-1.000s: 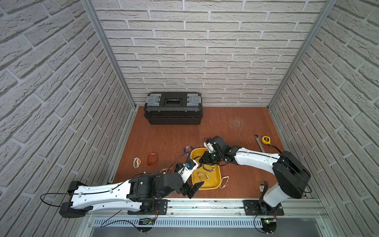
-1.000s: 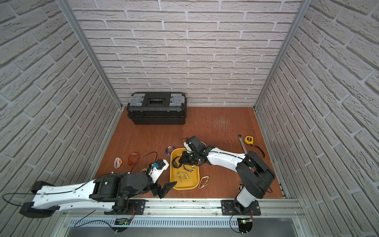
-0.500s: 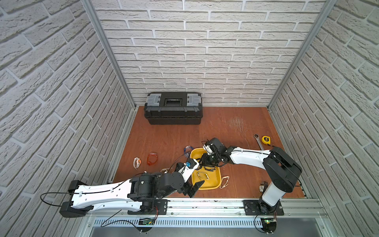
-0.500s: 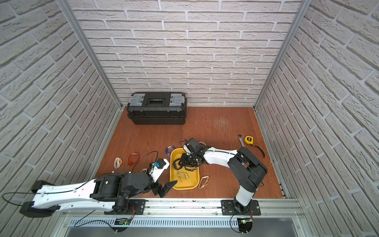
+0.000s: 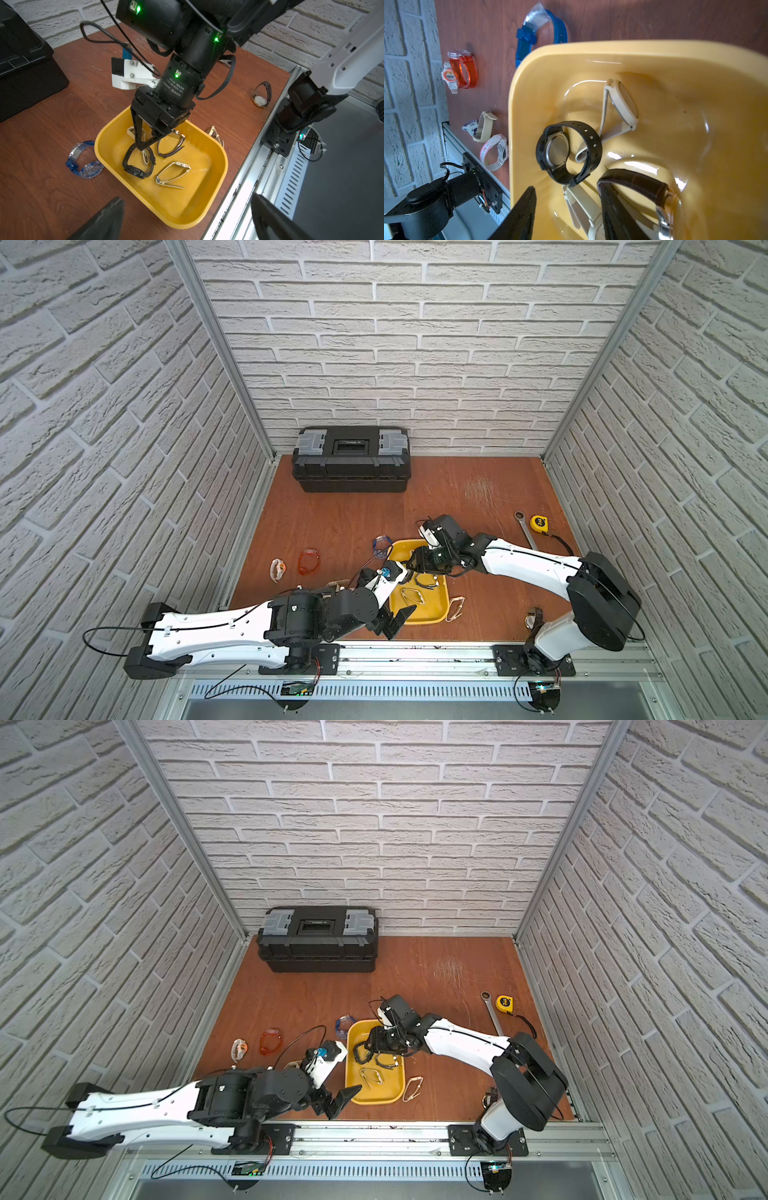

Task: Put the watch into the storage box
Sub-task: Pick up the watch at the center of the board.

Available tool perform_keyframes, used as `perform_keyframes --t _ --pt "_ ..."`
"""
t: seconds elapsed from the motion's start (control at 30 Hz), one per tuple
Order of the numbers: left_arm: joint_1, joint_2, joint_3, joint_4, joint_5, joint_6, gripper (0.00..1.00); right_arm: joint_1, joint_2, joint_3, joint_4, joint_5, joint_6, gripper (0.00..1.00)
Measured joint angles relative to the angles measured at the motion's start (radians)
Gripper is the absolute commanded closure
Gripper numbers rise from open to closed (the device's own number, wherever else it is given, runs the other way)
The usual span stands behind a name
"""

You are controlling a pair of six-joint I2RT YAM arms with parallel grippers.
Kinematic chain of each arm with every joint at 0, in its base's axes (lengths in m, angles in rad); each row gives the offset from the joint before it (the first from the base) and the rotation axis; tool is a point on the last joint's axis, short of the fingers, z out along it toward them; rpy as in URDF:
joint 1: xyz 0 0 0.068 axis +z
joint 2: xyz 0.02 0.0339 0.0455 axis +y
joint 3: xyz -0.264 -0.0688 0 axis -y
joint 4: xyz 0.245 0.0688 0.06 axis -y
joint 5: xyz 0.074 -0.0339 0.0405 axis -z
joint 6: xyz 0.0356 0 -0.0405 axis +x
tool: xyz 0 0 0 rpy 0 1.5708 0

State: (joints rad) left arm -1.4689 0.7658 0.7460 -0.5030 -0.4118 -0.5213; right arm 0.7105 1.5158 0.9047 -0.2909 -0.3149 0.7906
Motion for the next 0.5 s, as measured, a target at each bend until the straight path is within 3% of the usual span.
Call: perform_keyframes --t 0.1,0.3,0.33,0.37,0.5 --pt "0.002 0.000 0.000 0.000 -0.004 -0.005 0.02 -0.002 -0.074 -0.005 -0.019 0.006 -0.010 0.42" --pt "0.003 0.004 0.000 0.001 -0.008 -0.007 0.02 -0.028 -0.313 -0.018 -0.189 0.128 -0.055 0.19" --pt "0.003 0.007 0.000 0.001 -0.008 -0.008 0.02 -0.031 -0.356 -0.021 -0.229 0.161 -0.063 0.06" --pt "0.003 0.012 0.000 0.000 -0.008 -0.010 0.02 -0.033 -0.398 -0.026 -0.267 0.194 -0.067 0.01" --pt "0.003 0.032 0.000 0.002 -0.006 -0.014 0.02 -0.037 -0.557 -0.097 -0.393 0.297 -0.062 0.00"
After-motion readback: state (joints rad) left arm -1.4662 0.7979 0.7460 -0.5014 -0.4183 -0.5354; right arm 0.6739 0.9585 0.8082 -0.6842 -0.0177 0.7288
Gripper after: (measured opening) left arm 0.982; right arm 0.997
